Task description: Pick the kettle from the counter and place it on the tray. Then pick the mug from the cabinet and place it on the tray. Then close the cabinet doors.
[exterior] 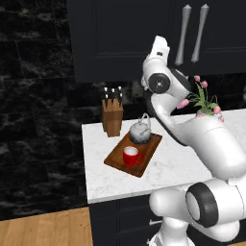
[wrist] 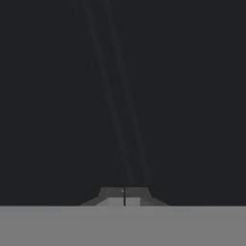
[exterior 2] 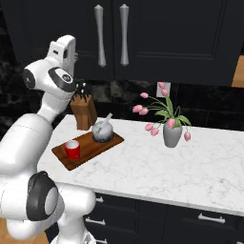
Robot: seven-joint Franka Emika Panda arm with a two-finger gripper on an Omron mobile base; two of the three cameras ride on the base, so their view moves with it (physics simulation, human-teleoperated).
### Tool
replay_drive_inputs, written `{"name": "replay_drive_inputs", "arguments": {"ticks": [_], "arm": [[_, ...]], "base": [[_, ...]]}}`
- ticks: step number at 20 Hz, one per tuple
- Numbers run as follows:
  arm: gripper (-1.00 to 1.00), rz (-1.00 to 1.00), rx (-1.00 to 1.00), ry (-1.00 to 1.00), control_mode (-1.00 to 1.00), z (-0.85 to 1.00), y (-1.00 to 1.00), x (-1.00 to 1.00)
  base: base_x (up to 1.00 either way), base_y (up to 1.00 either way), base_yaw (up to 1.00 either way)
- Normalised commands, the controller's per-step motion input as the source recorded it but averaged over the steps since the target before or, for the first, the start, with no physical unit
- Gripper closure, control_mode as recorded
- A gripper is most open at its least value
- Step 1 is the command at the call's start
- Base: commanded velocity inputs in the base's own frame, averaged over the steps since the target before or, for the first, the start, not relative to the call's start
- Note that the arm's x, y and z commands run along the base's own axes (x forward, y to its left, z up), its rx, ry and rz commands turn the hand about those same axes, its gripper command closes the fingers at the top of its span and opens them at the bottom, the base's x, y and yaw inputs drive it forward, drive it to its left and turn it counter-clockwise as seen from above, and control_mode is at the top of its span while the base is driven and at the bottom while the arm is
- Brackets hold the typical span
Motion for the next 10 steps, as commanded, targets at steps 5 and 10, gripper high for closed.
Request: {"name": "replay_drive_inputs", "arguments": {"ticks": [5,10], "arm": [[1.0,0.21,-0.01,0.24,-1.0,-0.23,0.0,1.0],[1.0,0.2,-0.01,0.26,-1.0,-0.33,0.0,1.0]], "base": [[0.0,0.0,0.0],[0.0,0.0,0.0]]}}
